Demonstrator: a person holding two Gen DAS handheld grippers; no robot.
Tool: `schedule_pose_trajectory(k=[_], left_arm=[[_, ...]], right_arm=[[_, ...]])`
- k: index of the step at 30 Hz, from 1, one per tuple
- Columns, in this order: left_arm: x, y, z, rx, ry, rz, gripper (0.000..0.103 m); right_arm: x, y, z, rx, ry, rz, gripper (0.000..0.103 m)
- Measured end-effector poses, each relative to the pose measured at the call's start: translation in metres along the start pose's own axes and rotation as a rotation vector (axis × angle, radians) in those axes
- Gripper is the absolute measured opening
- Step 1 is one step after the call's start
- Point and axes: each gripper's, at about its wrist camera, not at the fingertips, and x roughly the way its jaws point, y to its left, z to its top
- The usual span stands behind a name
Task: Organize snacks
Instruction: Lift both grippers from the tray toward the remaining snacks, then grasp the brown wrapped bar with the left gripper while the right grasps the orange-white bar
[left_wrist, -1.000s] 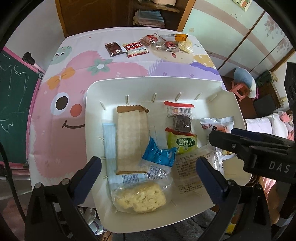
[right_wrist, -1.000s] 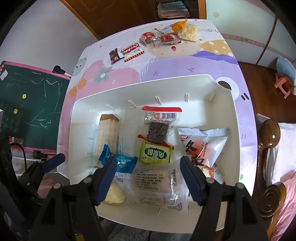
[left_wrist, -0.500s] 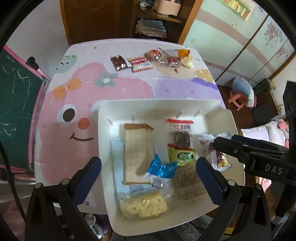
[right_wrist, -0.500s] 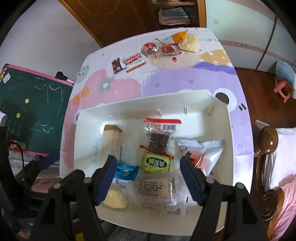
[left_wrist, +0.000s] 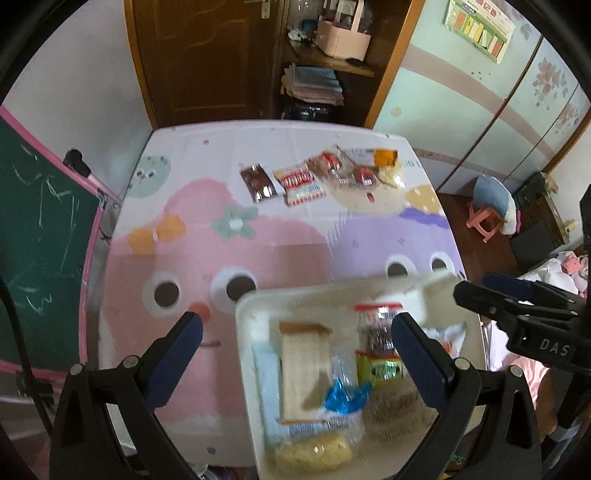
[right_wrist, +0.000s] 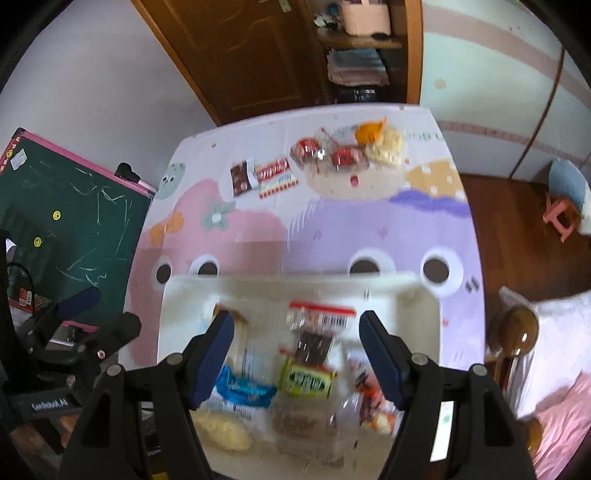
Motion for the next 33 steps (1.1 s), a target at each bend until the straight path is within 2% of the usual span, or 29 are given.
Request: schedule_pose_trajectory(k=[5,10,16,19,23,25,29,33], left_arm=[[-0.003,0.007,0.045,0.018,-0.032,0.023,0.102],[-0.007,0.014,0.102,0.025,-0.085,0.043,0.102],[0.015,0.023,0.169,0.013,-0.106,0.059,0.102],[0.047,0.028,0.193,-0.010,-0.074,0.055,0.102],[0.116,0.038,0.216,-0.029,0.004,0.101,0.098],[0.146,0.043,0.217,-0.043,0.046,0.112,0.096],[0.213,0.056,0.216,-0.113,0.152,0.119,0.093],[0.254,0.066,0.210,-0.164,0.213,0.122,0.093]], right_arm=[[-0.011,0.004,0.042,-0.055,-0.062,-0.029,0.070],[-0.017,0.002,0.100,-0.132,-0.116,-0.087,0.070],[0.004,-0.004,0.173,-0.241,-0.113,-0.133,0.070],[0.039,-0.007,0.206,-0.318,-0.066,-0.173,0.070],[0.093,-0.015,0.232,-0.411,-0.012,-0.217,0.070],[0.119,-0.020,0.238,-0.448,0.012,-0.245,0.068],[0.172,-0.035,0.245,-0.503,0.091,-0.302,0.056],[0.210,-0.049,0.248,-0.515,0.145,-0.322,0.055]])
